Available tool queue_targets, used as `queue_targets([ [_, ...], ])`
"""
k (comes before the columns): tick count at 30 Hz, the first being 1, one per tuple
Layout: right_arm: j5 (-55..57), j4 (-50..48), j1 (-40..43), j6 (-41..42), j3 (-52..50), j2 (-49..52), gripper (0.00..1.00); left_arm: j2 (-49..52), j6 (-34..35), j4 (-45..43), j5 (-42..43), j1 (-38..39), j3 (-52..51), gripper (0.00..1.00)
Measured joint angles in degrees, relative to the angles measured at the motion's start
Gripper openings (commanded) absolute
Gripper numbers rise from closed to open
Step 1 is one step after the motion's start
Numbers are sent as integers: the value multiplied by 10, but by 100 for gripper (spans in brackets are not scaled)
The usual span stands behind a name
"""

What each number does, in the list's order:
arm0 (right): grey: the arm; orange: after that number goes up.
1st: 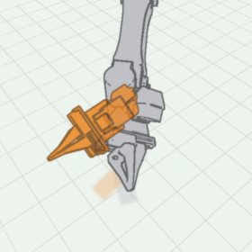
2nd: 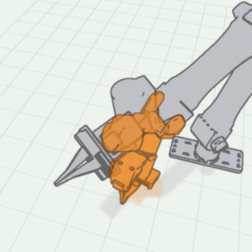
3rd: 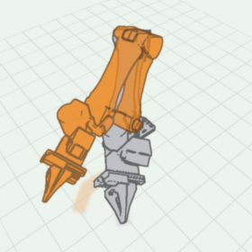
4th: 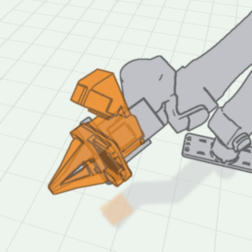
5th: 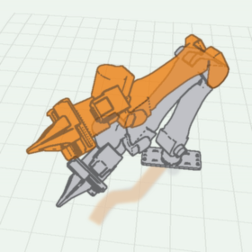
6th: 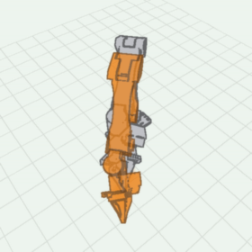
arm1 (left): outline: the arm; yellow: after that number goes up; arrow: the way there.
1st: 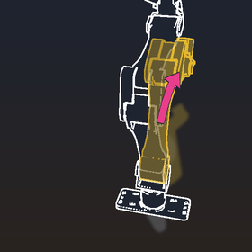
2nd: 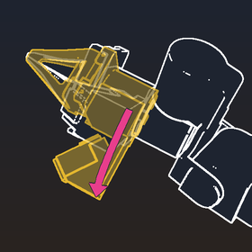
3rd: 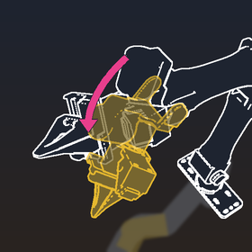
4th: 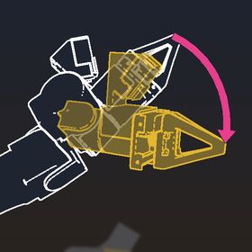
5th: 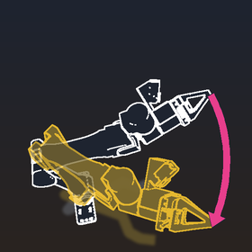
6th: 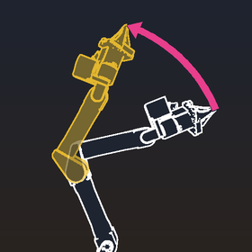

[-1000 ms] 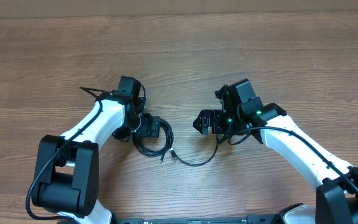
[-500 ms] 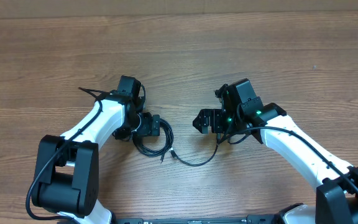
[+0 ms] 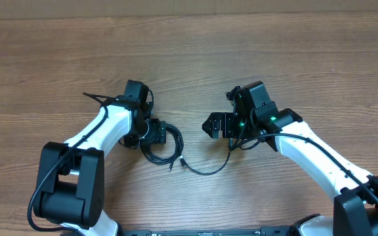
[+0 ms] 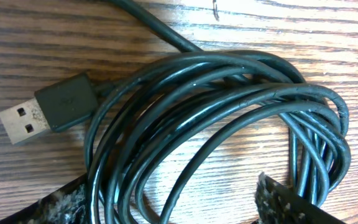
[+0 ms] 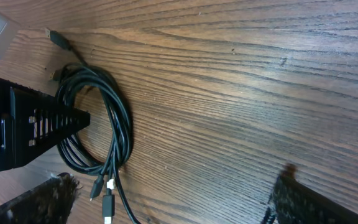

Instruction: Untangle cables

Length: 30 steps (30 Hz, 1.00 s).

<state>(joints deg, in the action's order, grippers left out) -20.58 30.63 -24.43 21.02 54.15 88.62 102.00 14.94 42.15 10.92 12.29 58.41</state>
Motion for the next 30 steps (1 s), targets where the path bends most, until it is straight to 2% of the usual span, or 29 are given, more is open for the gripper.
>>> queue_targets([
  [4, 0, -2, 0, 0, 0, 0, 100, 0, 0, -1, 0, 0, -1, 75],
  [11, 0, -2, 0, 0, 0, 0, 100, 1, 3, -9, 5, 0, -4, 47],
  [17, 0, -2, 0, 0, 0, 0, 100, 3, 2, -25, 31, 0, -8, 35],
  [25, 0, -3, 0, 0, 0, 0, 100, 9, 2, -37, 65, 0, -11, 25],
  [30, 0, -6, 0, 0, 0, 0, 100, 12, 4, -38, 70, 0, -11, 5],
])
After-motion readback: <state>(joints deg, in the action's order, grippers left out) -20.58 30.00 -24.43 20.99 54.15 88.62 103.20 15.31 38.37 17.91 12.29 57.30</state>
